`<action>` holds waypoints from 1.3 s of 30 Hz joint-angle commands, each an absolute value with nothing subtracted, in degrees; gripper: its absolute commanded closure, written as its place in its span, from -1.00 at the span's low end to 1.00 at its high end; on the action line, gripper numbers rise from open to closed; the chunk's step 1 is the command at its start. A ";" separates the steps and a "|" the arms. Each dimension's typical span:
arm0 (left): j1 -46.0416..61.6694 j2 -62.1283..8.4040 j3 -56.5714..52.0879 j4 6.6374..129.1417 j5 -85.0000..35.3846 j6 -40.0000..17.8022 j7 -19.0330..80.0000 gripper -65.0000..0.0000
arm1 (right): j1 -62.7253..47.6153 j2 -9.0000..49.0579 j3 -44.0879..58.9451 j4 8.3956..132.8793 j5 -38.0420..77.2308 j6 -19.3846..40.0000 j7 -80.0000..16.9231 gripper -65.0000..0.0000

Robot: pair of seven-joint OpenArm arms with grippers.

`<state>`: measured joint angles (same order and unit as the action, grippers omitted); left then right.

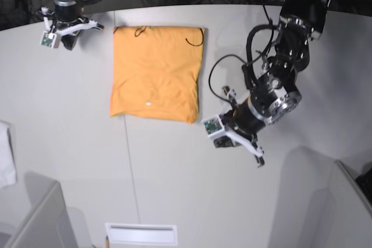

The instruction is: Fold the T-shirt properly

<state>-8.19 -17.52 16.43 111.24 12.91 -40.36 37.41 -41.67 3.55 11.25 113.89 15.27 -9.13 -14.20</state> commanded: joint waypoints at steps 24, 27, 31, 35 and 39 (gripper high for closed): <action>61.49 -22.99 -21.85 112.92 -5.58 -40.00 5.67 1.00 | -70.99 -0.31 12.00 113.80 8.04 2.07 -6.02 1.00; 65.36 -22.99 -21.23 110.81 -5.67 -40.00 5.67 1.00 | -71.25 -0.22 9.27 113.10 7.87 2.07 -16.22 1.00; 66.15 -22.99 -17.19 104.48 -5.67 -40.00 5.67 1.00 | -69.67 1.36 4.00 109.41 7.87 2.15 -27.47 1.00; 63.34 -22.99 -10.77 94.99 -5.58 -40.00 5.67 1.00 | -64.57 5.76 -6.64 97.54 7.87 1.98 -28.00 1.00; 57.71 -22.90 -5.76 82.42 -5.58 -40.00 5.67 1.00 | -56.22 6.37 -12.18 81.71 8.22 1.80 -28.00 1.00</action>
<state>56.34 -22.48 -5.39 81.32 -5.19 -39.46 6.17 -54.72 6.17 -12.32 80.60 8.40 2.13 -27.53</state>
